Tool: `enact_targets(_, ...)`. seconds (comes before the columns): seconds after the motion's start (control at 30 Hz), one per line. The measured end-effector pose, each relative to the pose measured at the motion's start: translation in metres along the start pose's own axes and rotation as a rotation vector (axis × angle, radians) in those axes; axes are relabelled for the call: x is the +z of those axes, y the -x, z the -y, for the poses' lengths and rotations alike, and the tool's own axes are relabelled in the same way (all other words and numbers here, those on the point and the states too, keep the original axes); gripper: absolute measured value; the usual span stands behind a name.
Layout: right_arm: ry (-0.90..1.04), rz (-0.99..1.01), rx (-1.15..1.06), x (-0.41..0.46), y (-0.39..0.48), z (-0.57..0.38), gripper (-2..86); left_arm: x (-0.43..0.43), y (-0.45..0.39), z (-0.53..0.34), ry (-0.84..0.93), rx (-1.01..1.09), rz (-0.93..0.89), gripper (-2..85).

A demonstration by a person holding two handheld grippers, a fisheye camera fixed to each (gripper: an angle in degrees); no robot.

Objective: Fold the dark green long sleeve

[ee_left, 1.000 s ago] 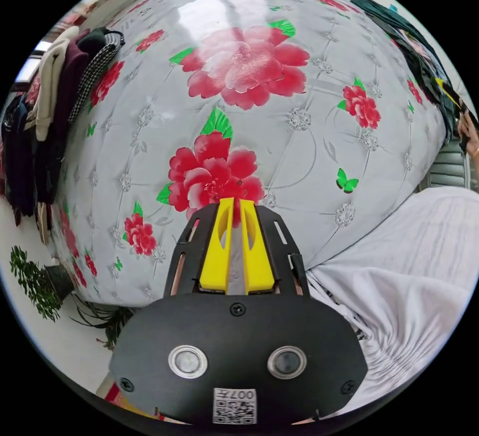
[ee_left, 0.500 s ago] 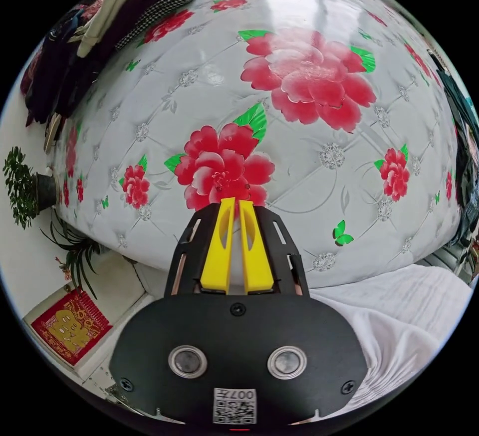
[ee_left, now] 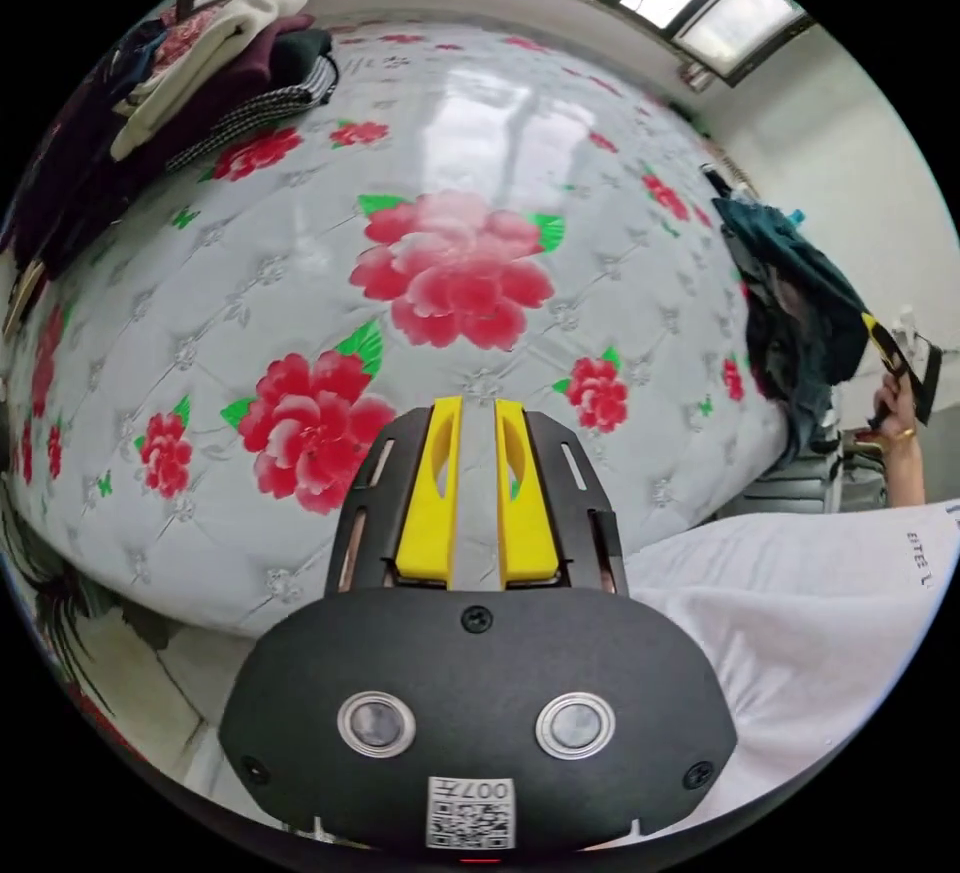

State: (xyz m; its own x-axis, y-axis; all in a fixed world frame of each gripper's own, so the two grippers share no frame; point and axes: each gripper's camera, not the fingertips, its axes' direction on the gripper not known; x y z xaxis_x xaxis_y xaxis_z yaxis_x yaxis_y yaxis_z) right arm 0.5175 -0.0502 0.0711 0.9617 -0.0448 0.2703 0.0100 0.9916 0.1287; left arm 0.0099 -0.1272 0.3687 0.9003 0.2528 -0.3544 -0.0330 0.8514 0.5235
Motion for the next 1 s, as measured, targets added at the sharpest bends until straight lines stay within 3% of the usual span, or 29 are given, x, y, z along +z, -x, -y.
enact_targets(0.07,0.029,0.236,-0.095,0.037,0.069,0.002,-0.1,-0.019,-0.004,-0.002,-0.027,0.058,-0.056,6.5)
enact_targets(0.23,0.194,0.513,-0.338,0.127,0.226,-0.008,0.8,-0.072,0.024,-0.029,-0.07,0.124,-0.112,6.7)
enact_targets(0.4,0.209,0.479,-0.416,0.17,0.297,-0.013,3.4,-0.119,0.114,-0.076,-0.098,-0.136,-0.029,3.9)
enact_targets(0.47,0.274,0.379,-0.507,0.185,0.307,-0.017,4.2,-0.139,0.146,-0.1,-0.125,-0.22,0.02,3.3)
enact_targets(0.63,0.375,0.219,-0.664,0.224,0.336,-0.031,5.8,-0.169,0.213,-0.155,-0.112,-0.378,-0.042,7.7)
enact_targets(0.87,0.492,0.202,-0.891,0.315,0.418,-0.039,7.4,-0.167,0.192,-0.145,-0.03,-0.228,-0.129,10.8)
enact_targets(1.0,0.576,0.201,-0.971,0.364,0.458,-0.047,8.0,-0.158,0.16,-0.109,0.084,-0.007,0.009,9.3)
